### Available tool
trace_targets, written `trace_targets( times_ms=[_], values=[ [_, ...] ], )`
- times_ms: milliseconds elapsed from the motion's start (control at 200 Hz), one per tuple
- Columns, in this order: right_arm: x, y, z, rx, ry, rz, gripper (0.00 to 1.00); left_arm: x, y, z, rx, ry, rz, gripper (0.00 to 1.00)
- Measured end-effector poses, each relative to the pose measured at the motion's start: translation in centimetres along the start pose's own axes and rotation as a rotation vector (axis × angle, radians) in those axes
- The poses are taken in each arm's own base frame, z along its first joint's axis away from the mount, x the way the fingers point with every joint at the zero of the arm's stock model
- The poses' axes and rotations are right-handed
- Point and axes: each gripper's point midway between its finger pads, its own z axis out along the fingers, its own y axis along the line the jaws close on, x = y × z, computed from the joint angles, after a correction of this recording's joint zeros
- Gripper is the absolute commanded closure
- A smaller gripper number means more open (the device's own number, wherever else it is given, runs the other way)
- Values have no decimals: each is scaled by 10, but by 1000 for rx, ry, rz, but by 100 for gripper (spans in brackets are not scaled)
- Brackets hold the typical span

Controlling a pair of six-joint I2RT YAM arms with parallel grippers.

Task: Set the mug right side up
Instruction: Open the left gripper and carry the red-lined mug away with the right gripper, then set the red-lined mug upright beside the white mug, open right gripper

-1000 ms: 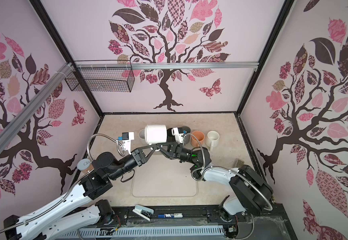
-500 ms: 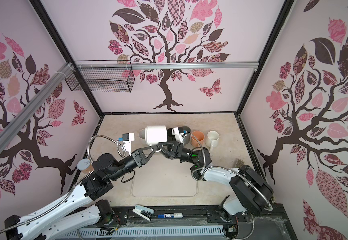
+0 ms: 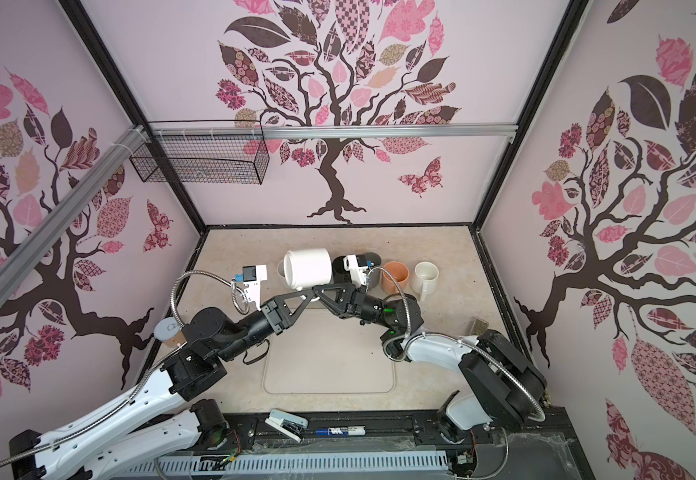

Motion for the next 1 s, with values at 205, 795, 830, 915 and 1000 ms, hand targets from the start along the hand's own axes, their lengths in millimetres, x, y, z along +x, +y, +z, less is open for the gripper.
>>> trace_targets(
  times_ms=[205,795,830,915,1000],
  values=[
    [-4,-9,-1,58,-21,-4,100,5,3,-3,-21,21,18,5],
    [-64,-31,-30,719,-155,-428,100,16,89,-54,-552,146,252,3],
    [-73,-36,-40,797,-168,-465,100,17,91,-55,-562,155,271,3],
    [-98,-47,-76,987,-203,-536,100,18,93,-62,-572,173,302,3],
    [-126,-56,-127,1188,-256,-574,100,14,87,-69,-552,152,326,3]
  ],
)
